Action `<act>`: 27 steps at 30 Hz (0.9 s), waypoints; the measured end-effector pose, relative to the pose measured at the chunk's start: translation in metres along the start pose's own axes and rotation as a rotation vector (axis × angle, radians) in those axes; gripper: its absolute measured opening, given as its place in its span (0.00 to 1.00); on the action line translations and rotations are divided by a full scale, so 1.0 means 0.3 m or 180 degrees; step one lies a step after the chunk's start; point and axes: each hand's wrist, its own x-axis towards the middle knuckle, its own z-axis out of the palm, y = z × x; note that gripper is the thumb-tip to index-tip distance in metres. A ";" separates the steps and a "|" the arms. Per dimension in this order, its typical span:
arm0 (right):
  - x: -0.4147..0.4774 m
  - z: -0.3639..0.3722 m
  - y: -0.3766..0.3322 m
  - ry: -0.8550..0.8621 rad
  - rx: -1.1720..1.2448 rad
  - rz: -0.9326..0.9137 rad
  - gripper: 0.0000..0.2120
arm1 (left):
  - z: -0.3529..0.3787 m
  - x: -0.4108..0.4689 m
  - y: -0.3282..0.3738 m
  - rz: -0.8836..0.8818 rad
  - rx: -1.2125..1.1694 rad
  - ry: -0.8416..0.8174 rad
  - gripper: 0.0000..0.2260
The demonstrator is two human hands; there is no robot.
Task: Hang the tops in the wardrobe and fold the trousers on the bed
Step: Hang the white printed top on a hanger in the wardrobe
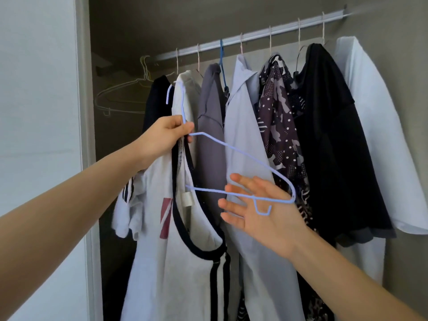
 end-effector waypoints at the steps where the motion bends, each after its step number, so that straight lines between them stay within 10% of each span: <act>1: 0.005 -0.005 0.016 0.0028 -0.0070 -0.0006 0.19 | -0.001 0.004 -0.002 -0.0020 0.0013 0.0007 0.15; 7: 0.014 0.018 0.056 0.0122 -0.0983 0.0116 0.19 | -0.001 0.031 0.030 -0.0093 -0.0049 0.0255 0.17; 16: -0.085 0.094 0.072 -0.0722 -0.6212 -0.0696 0.24 | -0.002 0.057 0.045 -0.0262 -0.0127 0.0458 0.15; 22: -0.115 0.052 -0.025 -0.0020 -0.6662 -0.0454 0.28 | -0.039 0.072 0.012 -0.0303 -0.0192 0.0545 0.15; 27: -0.113 0.014 -0.119 -0.0153 -0.7050 -0.0207 0.11 | -0.020 0.075 0.007 -0.0237 0.0000 0.0469 0.15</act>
